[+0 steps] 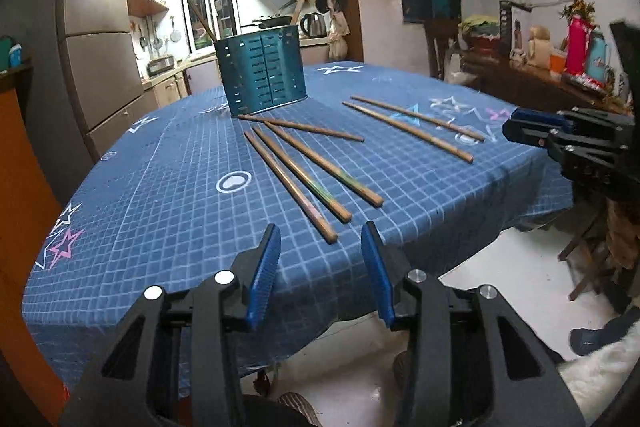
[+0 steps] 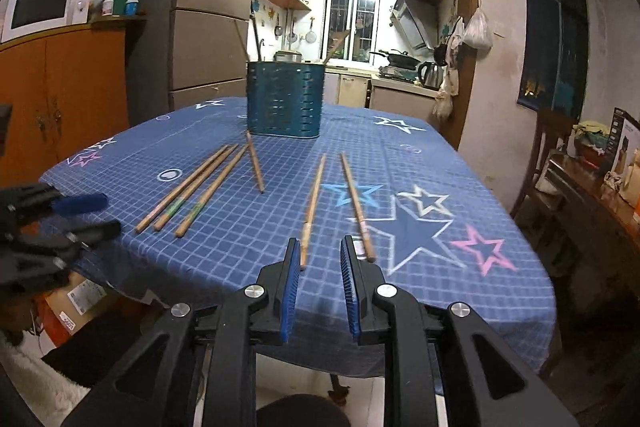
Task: Organize utensils
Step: 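Move both open tools back above the remaining chopsticks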
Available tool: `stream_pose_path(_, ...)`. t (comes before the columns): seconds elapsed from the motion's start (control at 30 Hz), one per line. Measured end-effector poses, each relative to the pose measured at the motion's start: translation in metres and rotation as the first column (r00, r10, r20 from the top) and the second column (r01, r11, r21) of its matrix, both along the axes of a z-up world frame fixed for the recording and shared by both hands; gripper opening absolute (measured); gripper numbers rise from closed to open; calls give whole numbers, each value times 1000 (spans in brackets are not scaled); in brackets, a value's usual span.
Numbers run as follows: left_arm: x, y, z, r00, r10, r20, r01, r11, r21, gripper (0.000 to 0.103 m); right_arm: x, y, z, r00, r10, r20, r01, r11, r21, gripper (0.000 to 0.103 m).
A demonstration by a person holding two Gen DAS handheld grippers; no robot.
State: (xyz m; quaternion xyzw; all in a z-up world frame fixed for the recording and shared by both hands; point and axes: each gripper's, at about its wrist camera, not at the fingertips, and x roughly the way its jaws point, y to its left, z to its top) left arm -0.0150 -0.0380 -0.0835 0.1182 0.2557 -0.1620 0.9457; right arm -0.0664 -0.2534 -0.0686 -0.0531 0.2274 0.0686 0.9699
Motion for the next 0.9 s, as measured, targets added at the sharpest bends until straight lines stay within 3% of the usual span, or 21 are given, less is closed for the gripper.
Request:
stream_pose_path(0.07, 0, -4, -6, 1000, 27, 12, -27, 999, 31, 40, 0, 6, -4, 1000, 7, 7, -7, 1000, -10, 22)
stream_pose_path(0.23, 9, -1, -8, 993, 113, 21, -113, 993, 25, 40, 9, 6, -12, 1000, 7, -3, -7, 1000, 1, 22)
stream_pose_path(0.9, 4, -18, -19, 982, 138, 129, -146, 988, 54, 35, 34, 5, -31, 999, 5, -43, -3, 999, 47, 22)
